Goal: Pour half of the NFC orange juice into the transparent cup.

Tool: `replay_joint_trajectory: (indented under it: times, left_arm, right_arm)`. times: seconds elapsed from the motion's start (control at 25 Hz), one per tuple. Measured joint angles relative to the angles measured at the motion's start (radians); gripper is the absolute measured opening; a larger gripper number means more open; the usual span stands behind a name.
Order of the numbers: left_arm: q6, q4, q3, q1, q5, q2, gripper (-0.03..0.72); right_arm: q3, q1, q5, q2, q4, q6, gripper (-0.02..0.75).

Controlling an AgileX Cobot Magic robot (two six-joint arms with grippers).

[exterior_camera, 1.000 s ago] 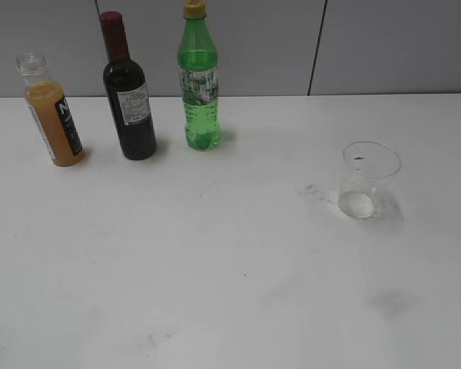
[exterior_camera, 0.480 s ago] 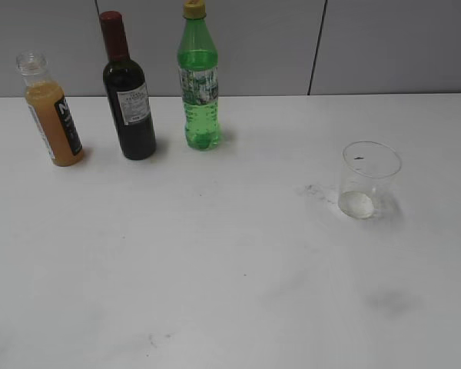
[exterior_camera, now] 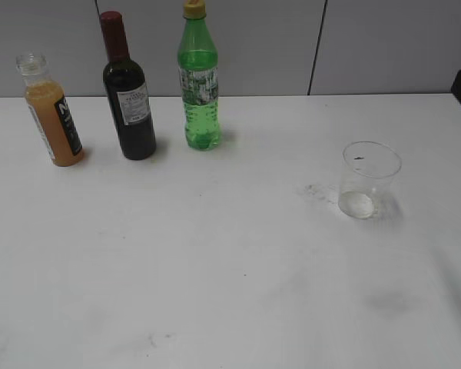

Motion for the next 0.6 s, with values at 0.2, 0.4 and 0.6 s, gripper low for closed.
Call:
replay_joint_trajectory:
  times: [0.2, 0.4, 0.6]
  left_arm:
    - [0.000, 0.000, 0.000, 0.000, 0.000, 0.000, 0.596]
    - [0.000, 0.000, 0.000, 0.000, 0.000, 0.000, 0.636]
    - [0.000, 0.000, 0.000, 0.000, 0.000, 0.000, 0.650]
  right_arm:
    - [0.040, 0.000, -0.051, 0.087, -0.005, 0.004, 0.572]
    - [0.053, 0.000, -0.056, 0.210, -0.007, 0.004, 0.592]
    - [0.058, 0.000, -0.170, 0.345, -0.065, 0.002, 0.611]
